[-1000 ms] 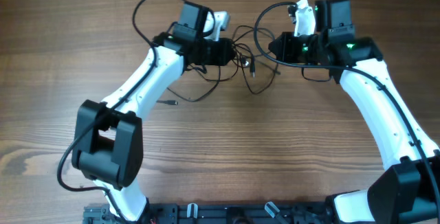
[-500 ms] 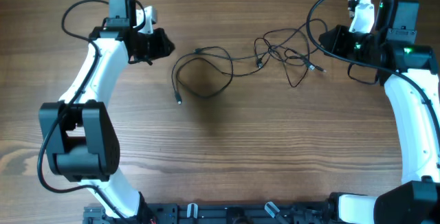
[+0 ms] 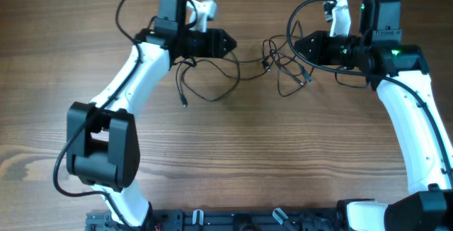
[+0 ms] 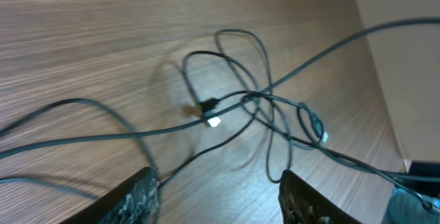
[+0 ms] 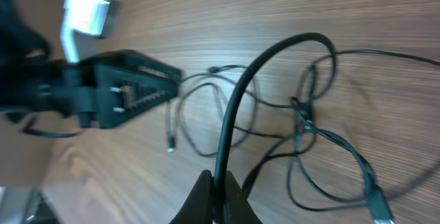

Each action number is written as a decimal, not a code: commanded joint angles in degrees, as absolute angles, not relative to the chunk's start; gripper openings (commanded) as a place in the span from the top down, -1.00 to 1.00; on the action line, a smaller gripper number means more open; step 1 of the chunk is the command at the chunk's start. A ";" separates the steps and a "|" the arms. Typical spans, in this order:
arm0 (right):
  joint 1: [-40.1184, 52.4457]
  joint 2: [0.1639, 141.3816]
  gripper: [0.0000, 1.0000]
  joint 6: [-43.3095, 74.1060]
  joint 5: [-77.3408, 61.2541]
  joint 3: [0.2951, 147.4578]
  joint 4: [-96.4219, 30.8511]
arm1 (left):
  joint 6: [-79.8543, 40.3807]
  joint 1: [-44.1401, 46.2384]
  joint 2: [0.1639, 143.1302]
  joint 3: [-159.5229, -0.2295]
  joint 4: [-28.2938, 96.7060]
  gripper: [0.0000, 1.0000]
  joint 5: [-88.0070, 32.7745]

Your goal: Untangle cables

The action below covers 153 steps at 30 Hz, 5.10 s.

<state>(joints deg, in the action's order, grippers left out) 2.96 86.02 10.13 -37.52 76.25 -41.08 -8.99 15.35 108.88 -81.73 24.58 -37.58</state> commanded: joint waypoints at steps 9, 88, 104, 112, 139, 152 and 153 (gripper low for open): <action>3.22 85.25 0.91 9.08 -42.00 76.60 -41.93 | -6.20 20.51 121.78 -81.60 21.80 0.01 -38.96; 8.62 105.97 -0.48 15.81 1.85 75.13 -42.52 | -0.40 6.09 98.67 -81.60 42.02 0.57 -34.37; 10.98 105.86 -0.99 18.48 23.66 75.83 -38.22 | -0.38 7.64 98.67 -81.60 43.18 0.57 -34.22; 11.07 105.86 -0.99 1.93 5.52 75.85 -33.89 | -0.19 8.27 98.67 -81.60 43.16 0.57 -32.64; 17.65 108.92 0.35 16.62 -9.39 75.83 -41.95 | -0.19 8.27 98.67 -81.60 44.71 0.56 -32.47; 18.02 101.49 0.91 18.15 0.01 77.73 -44.56 | 1.37 9.04 98.67 -81.60 46.57 0.56 -32.53; 17.76 97.95 0.91 17.91 0.01 78.19 -44.95 | 2.07 9.72 98.67 -81.60 46.59 0.55 -32.95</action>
